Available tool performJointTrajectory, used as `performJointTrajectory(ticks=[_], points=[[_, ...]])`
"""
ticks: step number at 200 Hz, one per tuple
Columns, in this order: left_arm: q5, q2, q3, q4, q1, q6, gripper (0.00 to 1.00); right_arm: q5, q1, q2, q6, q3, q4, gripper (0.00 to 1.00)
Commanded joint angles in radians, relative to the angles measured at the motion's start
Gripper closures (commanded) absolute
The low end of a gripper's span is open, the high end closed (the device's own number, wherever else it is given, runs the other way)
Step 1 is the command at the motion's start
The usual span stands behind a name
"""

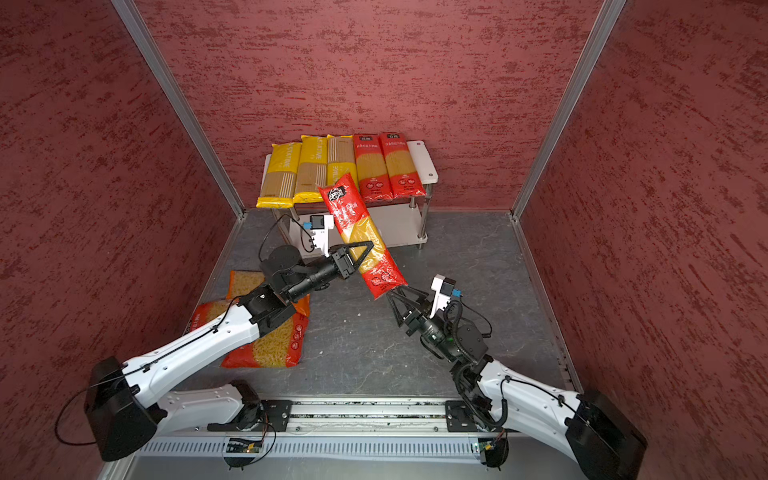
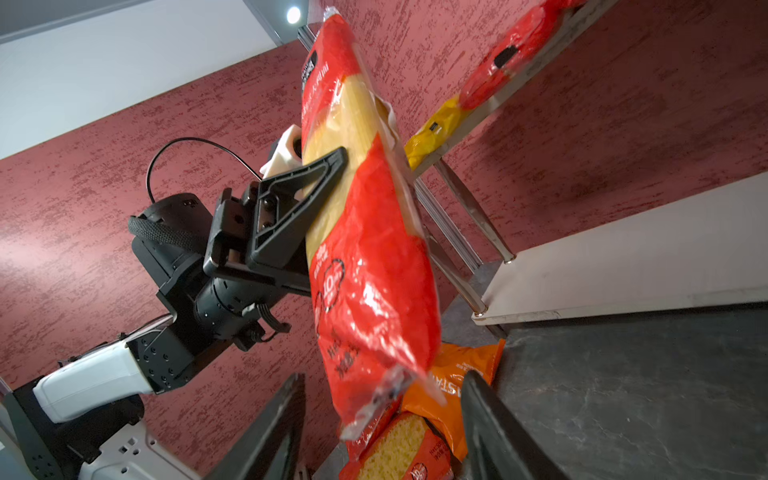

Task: Place and organize the pasta boxes and bags onto the shelf
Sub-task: 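Hold the bundle tilted with the left gripper while the right gripper grasps its lower end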

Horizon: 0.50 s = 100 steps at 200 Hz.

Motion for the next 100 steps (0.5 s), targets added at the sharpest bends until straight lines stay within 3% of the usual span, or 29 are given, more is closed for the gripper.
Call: performJointTrajectory(ticks=[1, 42, 100], points=[[0.0, -0.012, 0.042, 0.14, -0.009, -0.022, 0.88, 0.031, 0.007, 0.051, 0.039, 0.039, 0.153, 0.38], [0.033, 0.012, 0.025, 0.222, -0.02, -0.096, 0.88, 0.017, 0.007, 0.165, 0.085, 0.059, 0.299, 0.39], [0.063, 0.047, 0.05, 0.231, -0.03, -0.113, 0.87, 0.03, 0.008, 0.195, 0.065, 0.109, 0.32, 0.43]])
